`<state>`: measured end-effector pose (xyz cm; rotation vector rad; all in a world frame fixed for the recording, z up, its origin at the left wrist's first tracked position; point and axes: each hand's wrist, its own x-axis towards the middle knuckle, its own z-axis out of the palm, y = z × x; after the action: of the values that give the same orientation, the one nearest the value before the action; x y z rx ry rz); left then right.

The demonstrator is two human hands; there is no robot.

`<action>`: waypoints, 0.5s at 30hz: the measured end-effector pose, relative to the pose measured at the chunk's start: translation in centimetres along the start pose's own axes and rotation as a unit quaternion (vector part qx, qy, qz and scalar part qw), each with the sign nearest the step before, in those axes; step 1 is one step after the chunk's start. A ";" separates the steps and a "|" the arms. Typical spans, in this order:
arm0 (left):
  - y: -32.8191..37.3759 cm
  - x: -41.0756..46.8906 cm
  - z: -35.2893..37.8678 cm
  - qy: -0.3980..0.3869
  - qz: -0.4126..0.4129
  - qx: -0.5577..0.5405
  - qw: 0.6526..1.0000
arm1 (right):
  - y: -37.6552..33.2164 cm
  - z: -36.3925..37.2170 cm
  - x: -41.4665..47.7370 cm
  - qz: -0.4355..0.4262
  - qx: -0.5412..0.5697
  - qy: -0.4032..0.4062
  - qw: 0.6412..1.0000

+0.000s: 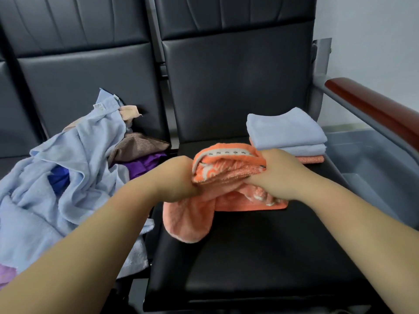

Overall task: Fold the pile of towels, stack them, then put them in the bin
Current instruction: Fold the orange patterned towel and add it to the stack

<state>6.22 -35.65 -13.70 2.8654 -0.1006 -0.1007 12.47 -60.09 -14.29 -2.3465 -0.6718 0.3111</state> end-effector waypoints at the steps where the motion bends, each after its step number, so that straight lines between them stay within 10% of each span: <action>1: -0.3 0.0 0.0 0.019 -0.012 -0.049 0.999 | 0.2 0.0 0.0 -0.004 0.040 -0.018 0.999; 5: -1.8 -0.3 -0.6 0.079 -0.022 -0.391 0.917 | -0.2 -0.4 -0.6 -0.022 0.125 -0.044 0.991; 10: -1.3 0.3 -0.6 0.100 0.037 -0.551 0.828 | -0.6 -0.2 -0.5 0.047 -0.007 -0.084 0.995; 12: -0.8 -0.1 -0.5 0.027 0.059 -0.528 0.847 | 0.1 0.0 0.0 0.049 -0.095 -0.032 0.994; 15: -0.6 -0.4 -0.6 -0.026 0.041 -0.219 0.975 | 0.9 -0.6 0.3 0.050 -0.084 0.035 0.995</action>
<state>5.93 -34.92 -13.21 2.4148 -0.1811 -0.1591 13.32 -60.82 -14.52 -2.5432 -0.5668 0.2228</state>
